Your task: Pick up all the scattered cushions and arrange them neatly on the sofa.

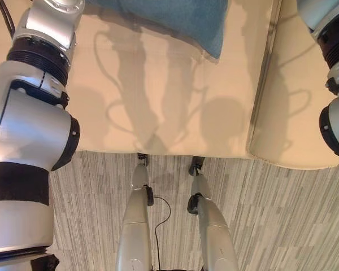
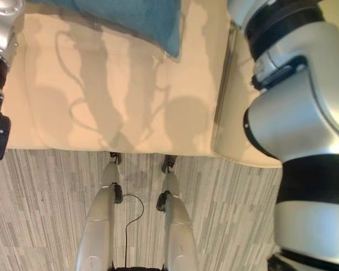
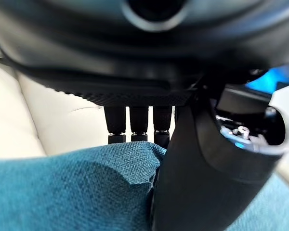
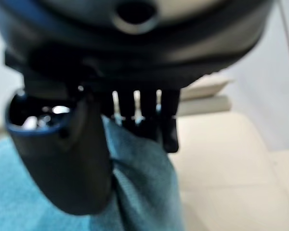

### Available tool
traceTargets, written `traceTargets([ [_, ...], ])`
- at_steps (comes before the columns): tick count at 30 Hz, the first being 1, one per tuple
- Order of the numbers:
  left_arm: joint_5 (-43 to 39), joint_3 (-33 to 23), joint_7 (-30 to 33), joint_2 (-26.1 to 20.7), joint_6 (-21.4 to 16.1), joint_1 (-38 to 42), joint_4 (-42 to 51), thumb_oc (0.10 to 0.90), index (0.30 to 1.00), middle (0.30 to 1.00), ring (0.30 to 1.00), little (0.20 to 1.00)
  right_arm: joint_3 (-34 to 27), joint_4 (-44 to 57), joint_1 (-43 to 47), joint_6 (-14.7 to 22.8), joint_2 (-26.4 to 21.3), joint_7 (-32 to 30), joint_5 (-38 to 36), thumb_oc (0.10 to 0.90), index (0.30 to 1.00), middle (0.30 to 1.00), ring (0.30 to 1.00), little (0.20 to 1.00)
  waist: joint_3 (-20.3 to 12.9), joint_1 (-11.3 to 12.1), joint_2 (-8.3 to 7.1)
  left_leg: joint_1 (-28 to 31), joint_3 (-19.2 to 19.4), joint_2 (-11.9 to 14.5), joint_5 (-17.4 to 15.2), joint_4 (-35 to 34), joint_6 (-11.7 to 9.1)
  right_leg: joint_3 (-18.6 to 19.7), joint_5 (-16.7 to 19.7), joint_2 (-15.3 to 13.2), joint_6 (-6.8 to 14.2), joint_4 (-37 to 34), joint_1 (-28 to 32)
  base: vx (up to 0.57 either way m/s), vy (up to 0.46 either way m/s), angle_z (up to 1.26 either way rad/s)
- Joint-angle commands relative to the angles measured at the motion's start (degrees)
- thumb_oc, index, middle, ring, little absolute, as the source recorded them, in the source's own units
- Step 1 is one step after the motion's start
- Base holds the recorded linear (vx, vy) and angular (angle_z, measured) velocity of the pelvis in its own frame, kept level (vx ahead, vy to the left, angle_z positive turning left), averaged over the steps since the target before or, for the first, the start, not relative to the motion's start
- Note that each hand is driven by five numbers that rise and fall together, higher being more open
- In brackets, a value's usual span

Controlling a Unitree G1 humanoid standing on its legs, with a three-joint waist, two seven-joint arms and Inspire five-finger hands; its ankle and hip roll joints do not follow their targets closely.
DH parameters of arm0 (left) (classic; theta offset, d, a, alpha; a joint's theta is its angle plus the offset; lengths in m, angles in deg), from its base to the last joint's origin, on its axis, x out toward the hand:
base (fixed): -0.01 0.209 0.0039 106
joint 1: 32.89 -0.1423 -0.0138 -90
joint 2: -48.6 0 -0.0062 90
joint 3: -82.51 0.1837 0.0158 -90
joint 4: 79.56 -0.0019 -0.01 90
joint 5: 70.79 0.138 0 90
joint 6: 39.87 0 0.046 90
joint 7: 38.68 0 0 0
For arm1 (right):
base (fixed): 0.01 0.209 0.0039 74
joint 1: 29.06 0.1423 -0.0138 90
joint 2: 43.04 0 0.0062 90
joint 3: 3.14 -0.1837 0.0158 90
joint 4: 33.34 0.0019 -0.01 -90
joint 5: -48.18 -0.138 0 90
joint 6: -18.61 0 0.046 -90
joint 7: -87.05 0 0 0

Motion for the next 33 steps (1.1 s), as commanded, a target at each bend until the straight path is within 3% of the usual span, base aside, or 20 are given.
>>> traceTargets([
  [1,6.2,4.9,1.7,0.4,-2.9,4.5,1.8,0.400,0.300,0.300,0.300,0.300,-2.3,-3.7,2.7,0.2,0.5,-3.7,2.4,0.400,0.300,0.300,0.300,0.300,-9.1,1.9,-0.26,1.3,2.4,0.7,-5.0,-6.7,-9.6,-3.0,-7.0,-5.7,11.8,0.1,1.7,0.00,0.000,0.00],
  [7,6.3,6.1,3.1,-0.5,-3.5,6.8,2.5,0.400,0.300,0.300,0.300,0.300,-1.7,-2.4,5.7,0.4,-1.3,-8.2,2.2,0.400,0.300,0.300,0.300,0.300,-8.5,1.7,-0.53,-1.3,1.8,0.8,-4.4,-6.7,-9.8,-2.8,-6.9,-5.5,11.8,0.1,-0.6,0.00,-0.012,0.00],
  [9,6.1,4.9,7.5,-2.0,-5.0,8.0,6.9,0.400,0.300,0.300,0.300,0.300,-2.6,4.7,8.4,-0.3,-4.3,-13.7,3.2,0.400,0.300,0.300,0.300,0.300,-8.5,1.6,-0.33,-2.3,1.7,0.7,-5.1,-6.7,-9.6,-2.6,-7.2,-5.8,11.8,0.1,-1.7,0.03,-0.006,0.04],
  [12,6.3,3.4,12.2,-3.6,-5.6,8.1,11.4,0.400,0.300,0.300,0.300,0.300,-3.2,10.2,9.9,-1.1,-6.8,-15.9,4.0,0.400,0.300,0.300,0.300,0.300,-8.5,1.4,-0.33,-3.5,1.6,0.6,-5.0,-6.7,-9.2,-1.9,-7.2,-6.1,11.8,0.1,-2.6,0.02,0.004,0.04],
  [14,7.6,2.2,16.5,-5.8,-5.8,7.6,15.7,0.400,0.300,0.300,0.300,0.300,-4.5,14.5,10.1,-1.1,-8.3,-18.8,4.2,0.400,0.300,0.300,0.300,0.300,-8.2,1.3,-0.46,-4.2,1.0,0.1,-5.5,-6.0,-7.5,-1.0,-6.7,-6.8,11.8,0.4,-2.9,-0.05,0.035,0.03],
  [16,9.3,2.0,19.6,-7.0,-5.5,7.5,18.8,0.400,0.300,0.300,0.300,0.300,-5.7,16.4,9.8,-1.2,-8.9,-20.0,4.9,0.400,0.300,0.300,0.300,0.300,-6.5,1.4,-0.01,-8.3,0.1,-0.8,-8.6,3.4,-6.2,0.1,-7.9,-8.6,11.8,5.9,-5.2,-0.12,0.074,-0.02],
  [17,11.7,1.8,21.8,-7.4,-4.6,6.8,19.8,0.400,0.300,0.300,0.300,0.300,-7.7,17.5,8.7,-1.9,-9.1,-21.0,6.3,0.400,0.300,0.300,0.300,0.300,-5.9,1.5,0.53,-10.7,0.0,-1.3,-12.3,9.5,-4.9,0.6,-10.0,-10.4,11.8,10.5,-7.4,-0.06,0.090,-0.05],
  [22,15.3,4.5,24.7,-8.6,-3.9,8.6,19.2,0.400,0.300,0.300,0.300,0.300,-7.8,15.5,8.5,-1.0,-9.5,-21.6,6.5,0.400,0.300,0.300,0.300,0.300,-6.2,1.1,1.57,-14.9,-0.7,-1.1,-14.5,14.5,-3.7,1.2,-11.4,-12.7,11.8,15.6,-12.0,0.01,0.054,-0.02],
  [26,16.2,5.8,25.2,-8.3,-3.4,9.1,18.4,0.400,0.300,0.300,0.300,0.300,-7.3,14.1,8.3,-0.6,-9.6,-21.4,6.4,0.400,0.300,0.300,0.300,0.300,-6.6,0.8,1.51,-17.0,-0.8,-1.3,-15.2,16.0,-3.4,1.5,-12.1,-13.3,11.8,17.1,-14.0,0.00,0.020,0.03],
  [28,14.4,6.6,22.6,-7.1,-3.1,9.2,15.0,0.558,0.538,0.538,0.538,0.538,-6.5,11.2,8.1,-0.1,-8.9,-19.7,5.3,0.400,0.300,0.300,0.300,0.300,-6.6,0.8,1.51,-17.9,-0.8,-1.4,-15.7,17.4,-3.0,1.8,-12.7,-13.9,11.7,18.6,-15.1,0.00,0.014,0.02],
  [29,13.4,7.1,20.9,-6.5,-3.0,9.5,13.2,0.800,0.900,0.900,0.900,0.900,-5.9,9.9,8.0,0.0,-8.3,-18.5,4.7,0.406,0.309,0.309,0.309,0.309,-6.6,0.7,1.45,-18.5,-0.8,-1.5,-15.9,18.1,-2.8,2.0,-12.9,-14.1,11.6,19.4,-15.7,0.00,0.016,0.07],
  [30,10.2,8.2,15.5,-5.2,-2.1,9.8,9.0,0.800,0.900,0.900,0.900,0.900,-4.3,5.7,8.2,-0.1,-6.9,-14.6,2.9,0.800,0.900,0.900,0.900,0.900,-6.7,0.6,1.34,-19.3,-0.7,-1.7,-16.6,19.8,-2.2,2.0,-13.2,-14.8,11.4,21.0,-16.7,0.00,0.016,0.07],
  [31,10.0,8.3,15.3,-5.2,-2.2,10.0,8.8,0.800,0.900,0.900,0.900,0.900,-4.2,5.5,8.3,0.0,-6.9,-14.5,2.8,0.800,0.900,0.900,0.900,0.900,-6.7,0.6,1.36,-19.5,-0.7,-1.7,-16.7,19.9,-2.2,2.0,-13.2,-14.8,11.4,21.1,-16.9,0.00,0.017,0.07],
  [32,5.7,8.8,9.4,-3.9,-0.9,11.1,5.3,0.800,0.900,0.900,0.900,0.900,-3.1,2.0,8.7,-0.6,-5.1,-11.0,0.8,0.800,0.900,0.900,0.900,0.900,-6.6,0.9,1.47,-20.1,-0.5,-1.9,-17.0,21.4,-2.0,2.0,-13.4,-15.3,11.2,22.0,-17.2,0.00,0.009,0.05],
  [33,5.6,8.9,9.4,-3.9,-0.9,11.2,5.2,0.800,0.900,0.900,0.900,0.900,-3.1,1.9,8.8,-0.6,-5.1,-11.0,0.8,0.800,0.900,0.900,0.900,0.900,-6.6,0.9,1.48,-20.1,-0.5,-1.9,-17.0,21.4,-2.0,2.0,-13.5,-15.3,11.2,22.0,-17.3,0.00,-0.024,0.04],
])
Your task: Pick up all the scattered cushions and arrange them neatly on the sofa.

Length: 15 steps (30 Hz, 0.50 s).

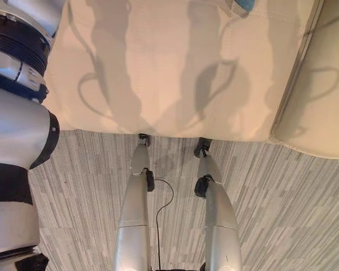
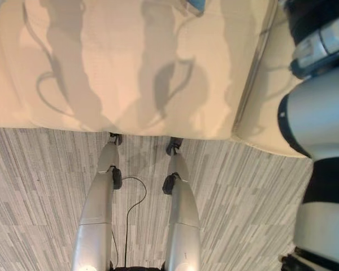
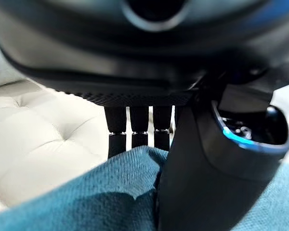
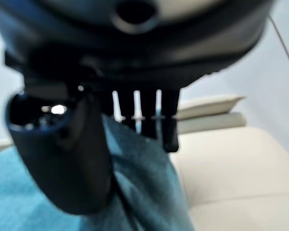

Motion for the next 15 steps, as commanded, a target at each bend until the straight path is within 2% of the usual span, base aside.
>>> traceTargets([
  [1,-7.7,1.3,-10.3,2.8,1.3,8.6,-10.1,0.800,0.900,0.900,0.900,0.900,2.9,-7.2,6.7,0.1,1.9,6.3,-3.5,0.800,0.900,0.900,0.900,0.900,-7.1,1.4,2.07,-4.6,1.2,0.2,-13.8,10.2,-3.7,1.2,-7.1,-10.5,10.3,5.4,0.4,0.00,-0.046,0.03],
  [5,-14.5,-1.2,-15.2,2.1,1.3,9.2,-13.3,0.800,0.900,0.900,0.900,0.900,4.5,-9.7,8.9,-0.3,2.1,11.0,-7.1,0.800,0.900,0.900,0.900,0.900,-6.7,2.0,2.02,-5.1,1.4,0.0,-13.8,10.6,-3.7,1.2,-7.2,-11.1,10.2,6.4,-0.2,0.00,-0.020,0.02],
  [6,-18.4,-2.5,-18.5,1.0,1.4,9.5,-15.2,0.800,0.900,0.900,0.900,0.900,5.3,-11.4,9.7,-0.2,1.8,14.1,-9.9,0.800,0.900,0.900,0.900,0.900,-6.6,2.3,2.07,-5.4,1.5,-0.2,-13.9,11.2,-3.7,1.2,-7.2,-11.3,10.1,6.6,-0.4,0.00,0.000,0.00],
  [7,-17.4,-1.7,-19.8,0.5,2.6,9.5,-17.2,0.800,0.900,0.900,0.900,0.900,5.4,-11.9,9.8,-0.1,1.5,14.9,-11.0,0.800,0.900,0.900,0.900,0.900,-6.7,2.3,2.17,-5.5,1.5,-0.2,-13.8,11.2,-3.6,1.2,-7.1,-11.4,10.1,6.7,-0.5,0.00,0.000,0.00],
  [10,-17.3,-1.3,-20.5,0.0,4.0,10.3,-19.1,0.800,0.900,0.900,0.900,0.900,5.0,-13.9,9.2,-0.1,1.6,16.2,-12.6,0.800,0.900,0.900,0.900,0.900,-6.9,2.5,2.15,-5.5,1.4,-0.3,-13.8,11.5,-3.5,1.1,-7.3,-11.5,9.9,6.9,-0.4,0.00,-0.010,-0.01],
  [12,-21.6,-4.6,-20.7,-1.1,3.5,10.5,-18.9,0.800,0.900,0.900,0.900,0.900,4.0,-15.0,8.4,-0.8,1.1,16.9,-14.8,0.800,0.900,0.900,0.900,0.900,-7.1,2.6,2.27,-5.3,1.3,-0.3,-13.9,12.0,-3.4,1.1,-7.5,-11.6,9.8,7.6,-0.2,0.00,-0.035,-0.01],
  [15,-22.0,-6.0,-19.5,-3.3,3.8,9.6,-18.9,0.800,0.900,0.900,0.900,0.900,2.5,-14.9,6.8,-0.8,0.1,16.4,-16.1,0.800,0.900,0.900,0.900,0.900,-7.4,2.7,2.43,-5.0,1.3,-0.3,-14.5,13.0,-3.3,1.3,-8.2,-11.6,9.5,8.5,0.1,0.00,-0.011,0.00],
])
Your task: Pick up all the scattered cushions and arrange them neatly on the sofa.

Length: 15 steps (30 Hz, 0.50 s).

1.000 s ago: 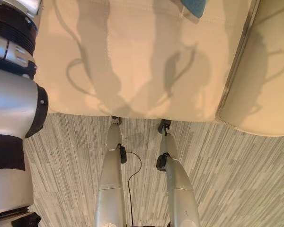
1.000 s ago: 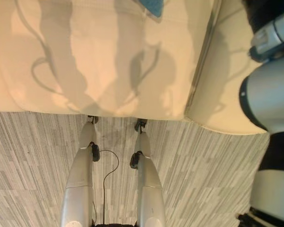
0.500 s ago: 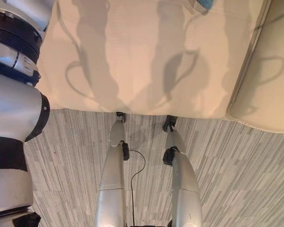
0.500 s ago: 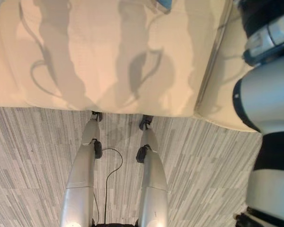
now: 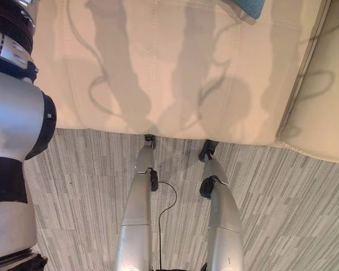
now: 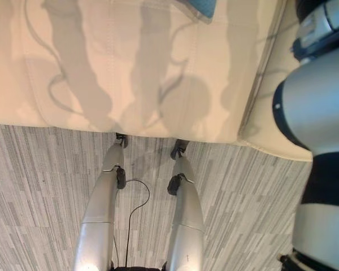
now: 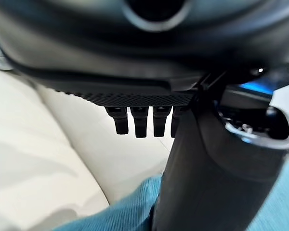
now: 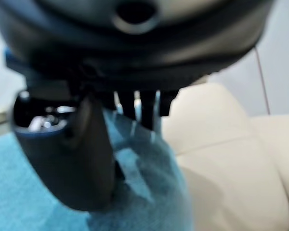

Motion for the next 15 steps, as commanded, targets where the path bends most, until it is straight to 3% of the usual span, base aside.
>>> traceTargets([
  [1,-2.2,-1.7,3.5,-5.0,0.4,2.2,-7.9,0.800,0.900,0.900,0.900,0.900,-1.9,-5.7,-0.2,0.6,-1.9,-2.1,-4.1,0.800,0.900,0.900,0.900,0.900,-7.4,1.1,2.29,-4.7,0.5,0.5,-13.7,11.4,-3.4,1.3,-7.2,-9.8,9.5,5.2,1.5,0.00,0.000,0.00],
  [5,-5.0,-3.8,4.2,-7.8,-0.9,-0.6,-5.5,0.800,0.900,0.900,0.900,0.900,-6.7,-3.6,-4.2,1.4,-3.2,-4.1,-8.5,0.800,0.900,0.900,0.900,0.900,-7.8,1.0,2.46,-3.8,0.3,0.7,-14.4,12.3,-3.3,1.5,-8.2,-9.8,9.0,6.4,2.2,-0.01,-0.003,0.03],
  [7,-7.9,-8.5,5.5,-10.0,-2.9,-5.9,-0.9,0.800,0.900,0.900,0.900,0.900,-12.5,3.1,-9.6,2.8,-5.9,-8.3,-9.8,0.800,0.900,0.900,0.900,0.900,-7.9,0.9,3.01,-3.2,0.0,0.7,-15.0,13.4,-3.1,2.2,-9.4,-9.7,8.7,8.4,2.4,-0.02,0.006,0.06],
  [9,-8.5,-10.1,6.2,-10.7,-3.6,-8.2,1.1,0.800,0.900,0.900,0.900,0.900,-14.1,6.5,-11.8,2.9,-7.1,-9.4,-9.1,0.800,0.900,0.900,0.900,0.900,-8.2,1.0,3.19,-3.1,-0.1,0.8,-15.5,14.1,-3.0,2.5,-10.1,-9.7,8.4,9.5,2.3,0.00,0.002,0.11],
  [11,-8.8,-15.4,7.9,-12.5,-5.6,-17.6,8.9,0.800,0.900,0.900,0.900,0.900,-20.6,18.9,-20.1,3.9,-10.4,-12.4,-7.4,0.800,0.900,0.900,0.900,0.900,-8.3,0.7,3.63,-1.9,-0.4,1.2,-17.1,17.1,-2.7,3.6,-12.4,-9.6,7.4,13.3,2.6,0.03,-0.003,0.07],
  [15,-10.8,-23.6,6.8,-13.8,-6.8,-29.5,13.7,0.800,0.900,0.900,0.900,0.900,-27.3,28.0,-28.8,4.8,-14.1,-13.6,-3.8,0.800,0.900,0.900,0.900,0.900,-8.1,0.1,3.56,-0.8,-1.2,2.2,-18.7,20.4,-3.0,4.8,-14.6,-8.9,6.4,17.1,2.8,0.01,-0.026,0.02],
])
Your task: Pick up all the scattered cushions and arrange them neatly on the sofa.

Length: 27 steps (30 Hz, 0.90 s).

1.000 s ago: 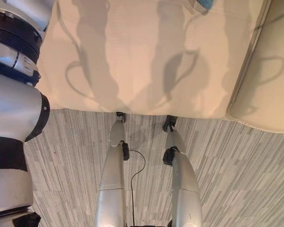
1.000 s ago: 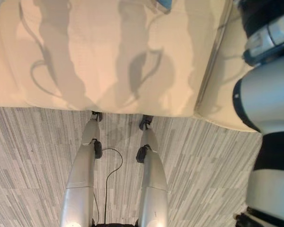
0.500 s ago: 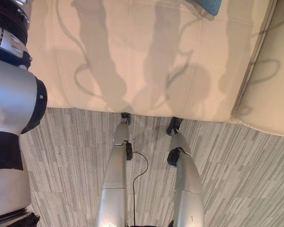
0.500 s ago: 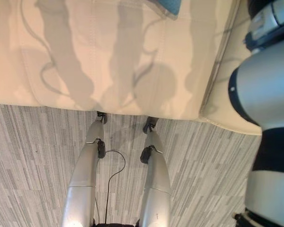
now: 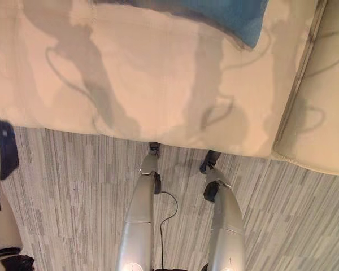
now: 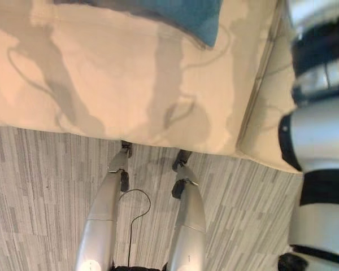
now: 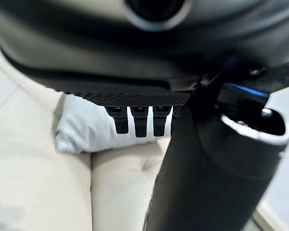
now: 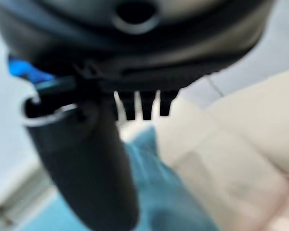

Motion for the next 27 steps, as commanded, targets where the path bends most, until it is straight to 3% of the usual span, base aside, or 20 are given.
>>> traceTargets([
  [1,-1.1,-5.1,2.4,0.9,-6.1,-7.7,1.3,0.800,0.900,0.900,0.900,0.900,-4.3,6.2,-5.4,4.5,-5.5,-6.0,4.5,0.800,0.900,0.900,0.900,0.900,-8.3,-1.1,3.60,-5.9,-1.0,3.3,-14.2,12.5,-3.8,3.8,-7.4,-5.9,7.2,4.9,-0.5,-0.03,-0.050,-0.04],
  [5,-2.9,-15.9,-0.9,1.1,-7.7,-23.9,7.2,0.800,0.900,0.900,0.900,0.900,-12.7,11.5,-18.3,6.2,-9.1,-4.8,5.7,0.800,0.900,0.900,0.900,0.900,-8.0,-1.6,3.56,-3.2,-1.4,5.1,-14.6,13.4,-4.2,4.1,-8.8,-4.8,6.8,7.3,1.3,-0.02,-0.049,-0.05],
  [8,-1.7,-21.8,-2.7,4.4,-8.0,-35.9,12.2,0.800,0.900,0.900,0.900,0.900,-18.7,14.0,-29.4,7.1,-8.3,-3.2,6.5,0.800,0.900,0.900,0.900,0.900,-7.7,-1.9,3.53,3.2,-0.8,5.5,-14.6,11.4,-4.6,3.0,-9.2,-4.2,6.4,6.1,7.1,0.01,-0.053,-0.03],
  [9,-1.1,-23.5,-4.0,6.9,-7.9,-41.6,14.2,0.800,0.900,0.900,0.900,0.900,-21.1,14.9,-35.3,7.4,-7.8,-2.3,7.0,0.800,0.900,0.900,0.900,0.900,-7.7,-1.9,3.38,7.4,-0.6,5.4,-14.1,8.9,-4.6,2.0,-8.8,-3.7,6.4,4.0,11.5,0.00,-0.043,-0.01],
  [10,-1.0,-23.5,-4.0,6.9,-7.9,-41.8,14.3,0.800,0.900,0.900,0.900,0.900,-21.2,15.0,-35.5,7.3,-7.8,-2.3,7.1,0.800,0.900,0.900,0.900,0.900,-7.6,-1.9,3.37,7.7,-0.6,5.4,-14.2,8.9,-4.7,1.9,-8.9,-3.7,6.4,4.0,11.7,0.02,-0.038,0.03],
  [12,3.5,-26.3,-5.9,12.5,-7.6,-54.8,16.1,0.800,0.900,0.900,0.900,0.900,-27.8,15.9,-50.2,8.7,-3.6,0.0,7.0,0.800,0.900,0.900,0.900,0.900,-8.2,-2.4,2.81,16.9,0.7,5.0,-11.7,2.0,-4.6,-0.2,-7.1,-2.2,6.0,-2.2,20.7,0.04,-0.041,0.03],
  [13,3.6,-26.3,-5.9,12.6,-7.5,-55.0,16.2,0.800,0.900,0.900,0.900,0.900,-27.9,16.1,-50.5,8.6,-3.6,0.0,7.0,0.800,0.900,0.900,0.900,0.900,-8.4,-2.4,2.76,17.8,0.2,4.9,-12.8,1.6,-5.0,0.1,-7.9,-2.0,6.4,-2.4,21.4,0.07,-0.067,0.03],
  [15,2.7,-26.7,-10.2,19.0,-7.7,-63.7,16.0,0.800,0.900,0.900,0.900,0.900,-29.8,12.7,-60.8,9.3,1.0,2.8,7.1,0.800,0.900,0.900,0.900,0.900,-9.9,-2.5,2.62,24.3,1.0,4.4,-10.1,-3.5,-4.8,-1.6,-6.1,-0.8,6.0,-7.8,28.2,0.07,-0.074,0.03],
  [16,0.0,-29.2,-12.1,24.0,-10.0,-72.1,18.6,0.800,0.900,0.900,0.900,0.900,-32.5,11.2,-68.9,9.5,6.0,4.2,6.1,0.800,0.900,0.900,0.900,0.900,-12.4,-2.5,2.53,30.1,1.1,3.6,-9.7,-7.2,-5.0,-2.6,-6.0,0.1,5.9,-11.0,33.8,0.08,-0.060,0.01],
  [17,0.0,-29.2,-12.0,24.0,-9.9,-72.6,19.0,0.800,0.900,0.900,0.900,0.900,-32.6,11.6,-69.5,9.4,6.1,4.2,6.2,0.800,0.900,0.900,0.900,0.900,-12.2,-2.5,2.49,30.9,1.1,3.5,-9.5,-7.7,-5.0,-2.7,-5.9,0.1,5.9,-11.5,34.7,0.17,-0.075,0.01],
  [19,-0.3,-31.3,-14.8,26.9,-9.6,-79.8,14.2,0.800,0.900,0.900,0.900,0.900,-37.0,7.3,-79.2,10.6,10.9,6.9,3.7,0.800,0.900,0.900,0.900,0.900,-16.5,-2.6,2.17,39.0,1.4,3.8,-8.9,-12.5,-5.3,-3.9,-6.3,1.1,5.9,-14.9,41.8,0.19,-0.102,-0.05],
  [24,10.4,-30.3,-15.9,27.9,-6.8,-88.1,5.2,0.800,0.900,0.900,0.900,0.900,-37.4,3.2,-89.7,9.9,12.7,9.7,8.6,0.800,0.900,0.900,0.900,0.900,-20.8,-2.7,2.59,47.4,2.0,3.7,-7.1,-18.6,-5.7,-5.6,-6.1,2.8,5.6,-19.6,49.6,0.07,-0.095,0.02],
  [27,14.1,-31.8,-17.2,29.7,-3.8,-92.3,-3.4,0.800,0.900,0.900,0.900,0.900,-38.2,-1.9,-95.9,9.6,17.3,11.6,7.1,0.800,0.900,0.900,0.900,0.900,-24.1,-2.4,2.91,51.4,2.7,3.7,-5.0,-23.3,-6.6,-6.5,-6.1,4.8,5.4,-24.6,54.1,0.01,-0.108,-0.03],
])
